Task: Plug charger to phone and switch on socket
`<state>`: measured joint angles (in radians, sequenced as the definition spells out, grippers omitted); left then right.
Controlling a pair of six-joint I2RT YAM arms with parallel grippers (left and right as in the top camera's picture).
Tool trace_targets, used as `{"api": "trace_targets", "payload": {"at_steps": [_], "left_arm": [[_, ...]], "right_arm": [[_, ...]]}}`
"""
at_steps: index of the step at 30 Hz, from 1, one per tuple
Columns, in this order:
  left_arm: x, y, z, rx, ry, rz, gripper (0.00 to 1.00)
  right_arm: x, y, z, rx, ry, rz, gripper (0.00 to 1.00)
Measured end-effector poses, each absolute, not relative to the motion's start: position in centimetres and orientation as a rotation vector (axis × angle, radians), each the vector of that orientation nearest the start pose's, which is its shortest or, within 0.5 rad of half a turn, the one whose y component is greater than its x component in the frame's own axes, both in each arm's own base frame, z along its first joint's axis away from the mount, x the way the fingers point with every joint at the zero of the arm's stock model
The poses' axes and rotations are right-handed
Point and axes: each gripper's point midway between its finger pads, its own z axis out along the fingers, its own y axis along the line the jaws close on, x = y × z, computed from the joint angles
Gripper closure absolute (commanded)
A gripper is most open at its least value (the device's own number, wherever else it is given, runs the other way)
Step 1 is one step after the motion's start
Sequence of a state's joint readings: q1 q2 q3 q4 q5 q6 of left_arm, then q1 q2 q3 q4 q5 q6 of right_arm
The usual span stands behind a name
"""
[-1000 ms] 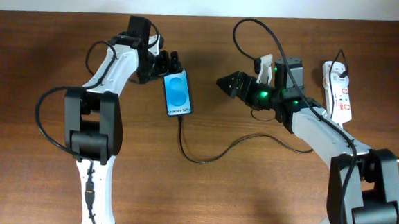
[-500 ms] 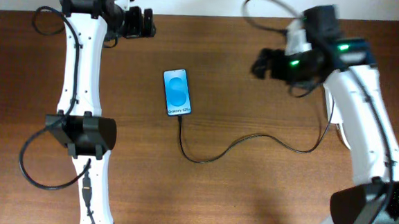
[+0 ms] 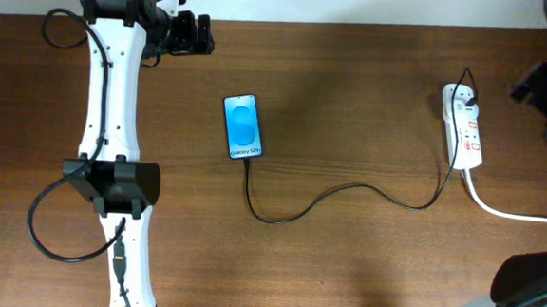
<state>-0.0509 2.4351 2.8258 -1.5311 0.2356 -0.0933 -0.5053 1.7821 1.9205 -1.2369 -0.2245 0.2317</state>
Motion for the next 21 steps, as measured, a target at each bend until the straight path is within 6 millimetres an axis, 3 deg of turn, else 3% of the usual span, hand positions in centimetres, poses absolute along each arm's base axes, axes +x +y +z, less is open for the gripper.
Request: {"api": "trace_targets", "payload": {"at_steps": [3, 4, 8, 11, 21], "left_arm": [[52.2, -6.7, 21.4, 0.012, 2.710, -0.362, 0.01], [52.2, -6.7, 21.4, 0.012, 2.710, -0.362, 0.01], [52.2, -6.7, 21.4, 0.012, 2.711, -0.362, 0.01], [52.2, -6.7, 21.4, 0.012, 2.710, -0.362, 0.01], [52.2, -6.7, 21.4, 0.012, 2.711, -0.362, 0.01]], "right_arm": [[39.1, -19.8, 21.3, 0.937, 2.478, 0.152, 0.02], [39.4, -20.2, 20.4, 0.941, 2.474, 0.147, 0.02], [40.4, -21.8, 13.6, 0.956, 2.505, 0.138, 0.02], [41.1, -23.1, 10.5, 0.928, 2.496, 0.121, 0.02], [42.9, -23.7, 5.1, 0.809, 2.556, 0.139, 0.02]]}}
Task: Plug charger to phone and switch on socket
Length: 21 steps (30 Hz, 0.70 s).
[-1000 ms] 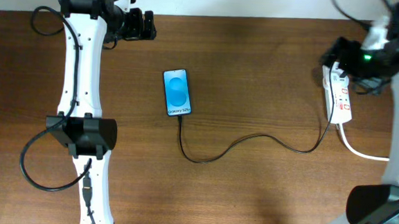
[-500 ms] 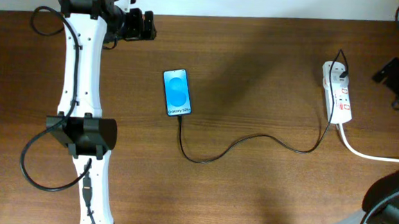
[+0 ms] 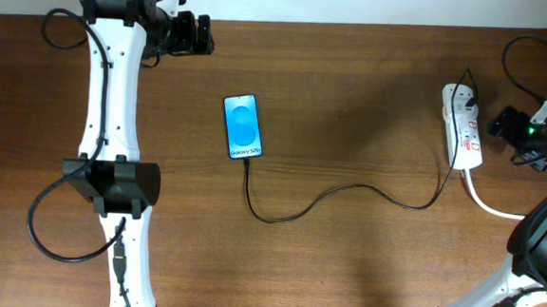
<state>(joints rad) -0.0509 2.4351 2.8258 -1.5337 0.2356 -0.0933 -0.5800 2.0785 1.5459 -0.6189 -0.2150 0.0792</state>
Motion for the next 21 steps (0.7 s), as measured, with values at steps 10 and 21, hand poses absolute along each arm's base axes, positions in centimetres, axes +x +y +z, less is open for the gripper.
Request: {"api": "trace_targets", "payload": {"at_steps": [10, 21], "left_arm": [[52.2, -6.7, 21.4, 0.012, 2.711, -0.362, 0.01], [52.2, -6.7, 21.4, 0.012, 2.711, -0.362, 0.01]], "right_arm": [[45.0, -21.7, 2.3, 0.858, 2.556, 0.157, 0.02], [45.0, -21.8, 2.2, 0.936, 2.537, 0.120, 0.02]]}}
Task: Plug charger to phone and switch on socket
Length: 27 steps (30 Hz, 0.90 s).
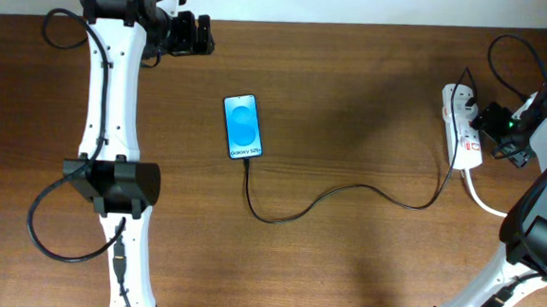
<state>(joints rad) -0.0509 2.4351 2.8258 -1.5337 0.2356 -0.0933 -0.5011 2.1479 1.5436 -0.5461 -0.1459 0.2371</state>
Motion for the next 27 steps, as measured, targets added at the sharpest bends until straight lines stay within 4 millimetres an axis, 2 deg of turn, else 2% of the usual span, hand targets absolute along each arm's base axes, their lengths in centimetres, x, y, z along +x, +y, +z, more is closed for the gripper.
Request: {"api": "trace_targets", "payload": {"at_steps": [11, 23, 27], "left_arm": [[52.2, -6.7, 21.4, 0.012, 2.711, -0.362, 0.01], [52.2, -6.7, 21.4, 0.012, 2.711, -0.362, 0.01], [52.2, -6.7, 21.4, 0.012, 2.711, -0.362, 0.01]], "right_arm": [[45.1, -21.8, 1.7, 0.958, 2.516, 0.083, 0.02], [44.2, -20.8, 1.9, 0.984, 2.559, 0.077, 0.02], [43.7, -18.4, 1.7, 0.955, 2.622, 0.195, 0.02]]}}
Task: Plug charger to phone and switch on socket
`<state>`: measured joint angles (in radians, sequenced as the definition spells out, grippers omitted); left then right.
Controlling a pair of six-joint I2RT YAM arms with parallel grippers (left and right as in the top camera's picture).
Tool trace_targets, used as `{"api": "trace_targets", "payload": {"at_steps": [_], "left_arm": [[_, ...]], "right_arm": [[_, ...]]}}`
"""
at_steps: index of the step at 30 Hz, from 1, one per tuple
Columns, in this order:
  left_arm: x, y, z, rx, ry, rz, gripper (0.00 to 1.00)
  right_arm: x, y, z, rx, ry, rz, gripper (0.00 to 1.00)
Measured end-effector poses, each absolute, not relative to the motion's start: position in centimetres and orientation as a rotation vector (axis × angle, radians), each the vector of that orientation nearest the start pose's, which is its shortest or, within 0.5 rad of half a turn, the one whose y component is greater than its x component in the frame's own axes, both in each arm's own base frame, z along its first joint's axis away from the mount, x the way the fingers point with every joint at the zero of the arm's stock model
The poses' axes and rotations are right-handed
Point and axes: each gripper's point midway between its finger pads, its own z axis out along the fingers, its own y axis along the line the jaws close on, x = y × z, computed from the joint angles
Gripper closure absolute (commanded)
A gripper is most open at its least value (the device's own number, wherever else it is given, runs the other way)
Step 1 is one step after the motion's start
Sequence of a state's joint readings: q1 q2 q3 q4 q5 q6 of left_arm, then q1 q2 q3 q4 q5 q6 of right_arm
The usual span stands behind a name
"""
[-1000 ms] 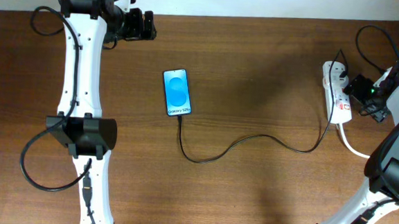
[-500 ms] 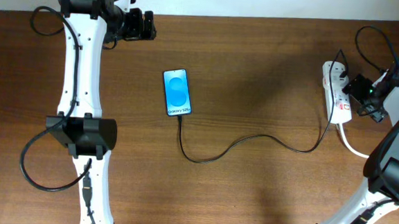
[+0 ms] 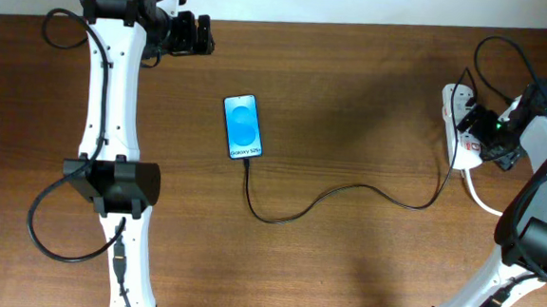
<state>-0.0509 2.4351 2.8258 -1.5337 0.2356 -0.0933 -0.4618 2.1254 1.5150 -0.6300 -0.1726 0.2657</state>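
Observation:
A phone (image 3: 243,126) with a lit blue screen lies face up in the middle of the table. A black charger cable (image 3: 347,189) runs from its lower end across to the white socket strip (image 3: 456,127) at the right, where a black plug sits at the top. My right gripper (image 3: 477,128) hovers over the strip's right side; whether its fingers are open or shut cannot be told. At the top left, well away from the phone, my left gripper (image 3: 205,35) looks shut and holds nothing.
The strip's white lead (image 3: 499,207) trails off toward the lower right edge. My left arm (image 3: 109,115) stretches down the table's left side. The right arm's base (image 3: 534,246) fills the lower right corner.
My right gripper has moved a little left and now covers the right side of the socket strip. Phone, cable and left arm are unchanged.
The phone lay with the cable in it throughout. My right gripper stood off at the far right edge, then was closer beside the strip, then touching distance from its right side, and now over the strip. The left arm never moved.

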Motion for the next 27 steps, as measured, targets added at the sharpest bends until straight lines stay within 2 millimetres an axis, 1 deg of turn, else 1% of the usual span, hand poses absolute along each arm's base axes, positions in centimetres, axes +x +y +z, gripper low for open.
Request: {"api": "trace_targets", "payload": {"at_steps": [1, 3, 4, 5, 6, 7, 8, 9, 10, 11, 12, 15, 17, 18, 19, 20, 21, 23, 25, 27], "left_arm": [[52.2, -6.7, 21.4, 0.012, 2.711, -0.362, 0.01], [52.2, -6.7, 21.4, 0.012, 2.711, -0.362, 0.01], [52.2, -6.7, 21.4, 0.012, 2.711, -0.362, 0.01], [52.2, -6.7, 21.4, 0.012, 2.711, -0.362, 0.01], [52.2, -6.7, 21.4, 0.012, 2.711, -0.362, 0.01], [52.2, -6.7, 21.4, 0.012, 2.711, -0.362, 0.01], [52.2, -6.7, 21.4, 0.012, 2.711, -0.362, 0.01], [52.2, -6.7, 21.4, 0.012, 2.711, -0.362, 0.01], [52.2, -6.7, 21.4, 0.012, 2.711, -0.362, 0.01], [52.2, -6.7, 21.4, 0.012, 2.711, -0.362, 0.01], [52.2, -6.7, 21.4, 0.012, 2.711, -0.362, 0.01], [52.2, -6.7, 21.4, 0.012, 2.710, -0.362, 0.01], [52.2, -6.7, 21.4, 0.012, 2.710, -0.362, 0.01], [52.2, -6.7, 21.4, 0.012, 2.711, -0.362, 0.01], [52.2, -6.7, 21.4, 0.012, 2.711, -0.362, 0.01], [52.2, -6.7, 21.4, 0.012, 2.712, -0.362, 0.01], [52.2, -6.7, 21.4, 0.012, 2.712, -0.362, 0.01], [52.2, -6.7, 21.4, 0.012, 2.712, -0.362, 0.01], [52.2, -6.7, 21.4, 0.012, 2.711, -0.362, 0.01], [52.2, -6.7, 21.4, 0.012, 2.711, -0.362, 0.01]], "right_arm": [[43.2, -18.2, 1.6, 0.965, 2.643, 0.212, 0.02], [41.7, -19.4, 1.8, 1.025, 2.662, 0.215, 0.02], [40.7, -20.4, 2.1, 1.067, 2.667, 0.213, 0.02], [39.9, -21.7, 2.8, 1.103, 2.651, 0.202, 0.02], [39.2, -22.4, 3.9, 1.122, 2.643, 0.195, 0.02], [38.6, -23.0, 5.3, 1.129, 2.628, 0.184, 0.02], [38.2, -23.4, 7.4, 1.114, 2.605, 0.172, 0.02], [38.0, -23.5, 9.9, 1.077, 2.581, 0.167, 0.02], [37.9, -23.2, 13.3, 1.002, 2.547, 0.166, 0.02], [37.8, -22.5, 16.6, 0.918, 2.518, 0.179, 0.02], [36.9, -21.0, 20.7, 0.819, 2.481, 0.189, 0.02], [34.4, -17.9, 27.8, 0.680, 2.384, 0.197, 0.02], [30.7, -13.6, 35.0, 0.498, 2.249, 0.183, 0.02], [28.5, -11.4, 37.7, 0.424, 2.188, 0.168, 0.02], [25.8, -9.0, 39.6, 0.370, 2.146, 0.151, 0.02], [24.0, -7.7, 40.8, 0.342, 2.109, 0.131, 0.02], [21.8, -6.0, 42.2, 0.301, 2.057, 0.096, 0.01], [17.5, -3.1, 43.8, 0.256, 1.977, 0.027, 0.02], [14.3, -1.7, 44.4, 0.253, 1.918, -0.062, 0.02], [12.3, -1.1, 44.5, 0.262, 1.883, -0.120, 0.02]]}}
